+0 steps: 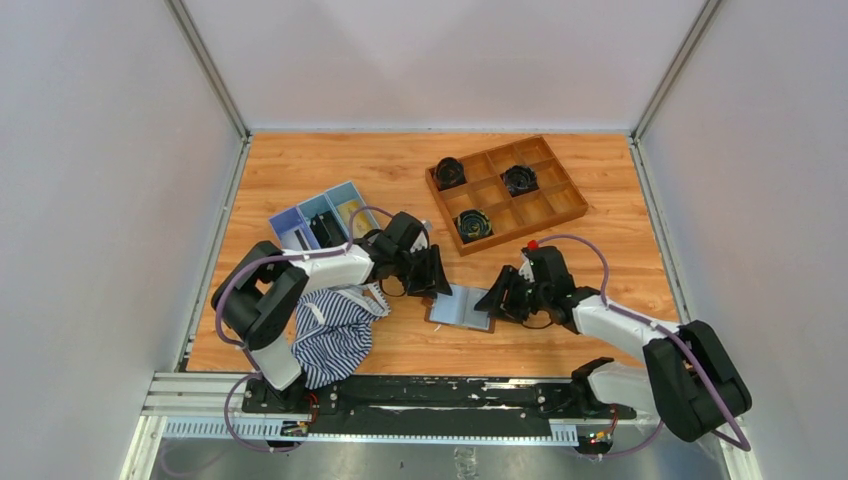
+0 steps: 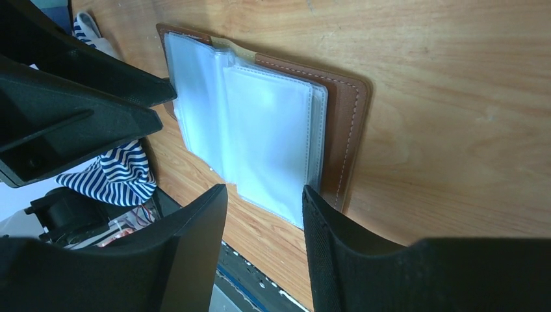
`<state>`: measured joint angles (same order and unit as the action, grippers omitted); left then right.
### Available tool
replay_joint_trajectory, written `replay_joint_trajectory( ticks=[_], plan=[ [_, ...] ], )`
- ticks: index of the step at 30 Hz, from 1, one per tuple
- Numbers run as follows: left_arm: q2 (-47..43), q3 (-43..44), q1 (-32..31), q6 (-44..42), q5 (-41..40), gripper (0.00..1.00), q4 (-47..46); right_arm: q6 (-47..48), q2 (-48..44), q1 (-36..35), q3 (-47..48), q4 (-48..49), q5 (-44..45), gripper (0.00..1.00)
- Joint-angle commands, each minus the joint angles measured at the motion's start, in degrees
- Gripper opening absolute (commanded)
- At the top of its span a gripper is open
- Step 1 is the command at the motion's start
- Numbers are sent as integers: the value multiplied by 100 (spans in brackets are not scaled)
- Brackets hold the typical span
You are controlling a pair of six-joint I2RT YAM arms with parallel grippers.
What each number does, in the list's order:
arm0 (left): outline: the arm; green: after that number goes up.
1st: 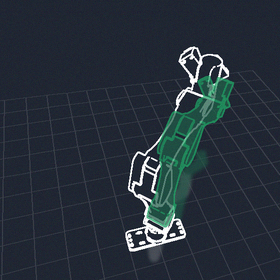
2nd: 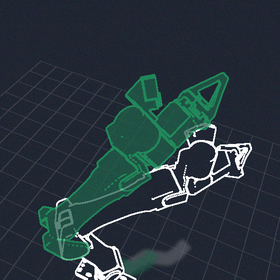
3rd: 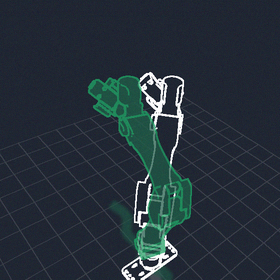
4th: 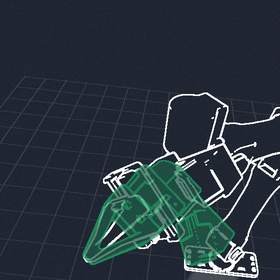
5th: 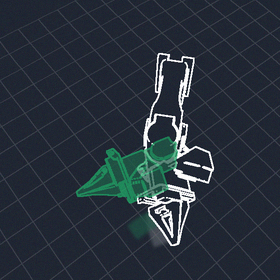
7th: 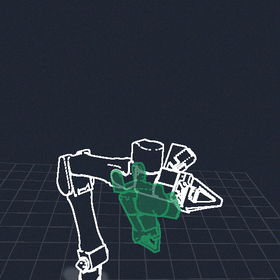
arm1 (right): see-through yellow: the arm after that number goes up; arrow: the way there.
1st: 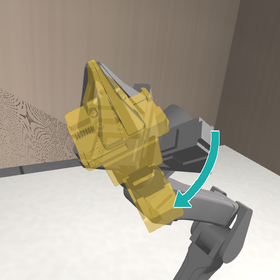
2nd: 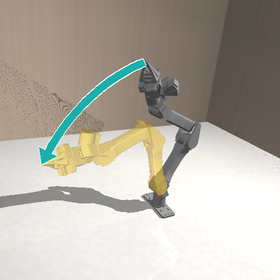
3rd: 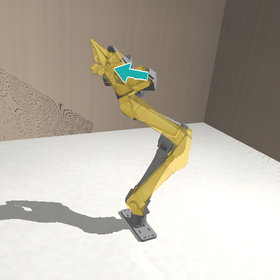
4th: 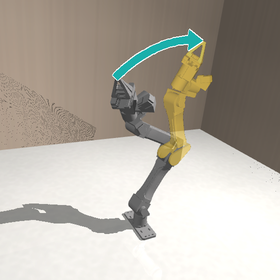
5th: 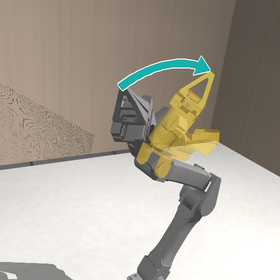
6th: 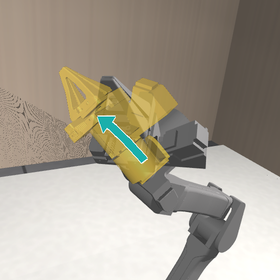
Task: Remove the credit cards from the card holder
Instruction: Remove the credit card from the card holder.
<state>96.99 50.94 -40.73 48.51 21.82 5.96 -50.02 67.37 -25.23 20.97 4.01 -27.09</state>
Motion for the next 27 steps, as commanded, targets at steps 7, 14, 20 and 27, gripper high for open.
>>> replay_joint_trajectory(
  ticks=[7, 14, 20, 27],
  plan=[
    [184, -70, -40, -26, 240, 49, -213, -170, -43, -184, -25, 313, -227, 50],
    [-101, 140, -40, -189, 136, 49, 88, -135, 125, -184, 68, 308, -208, 49],
    [-315, 469, -40, -556, -545, 49, 1051, -84, -675, -184, -101, -535, 818, 49],
    [142, 547, -31, -649, -717, 49, 1198, -25, -401, -184, -112, -448, 545, 49]
  ],
)
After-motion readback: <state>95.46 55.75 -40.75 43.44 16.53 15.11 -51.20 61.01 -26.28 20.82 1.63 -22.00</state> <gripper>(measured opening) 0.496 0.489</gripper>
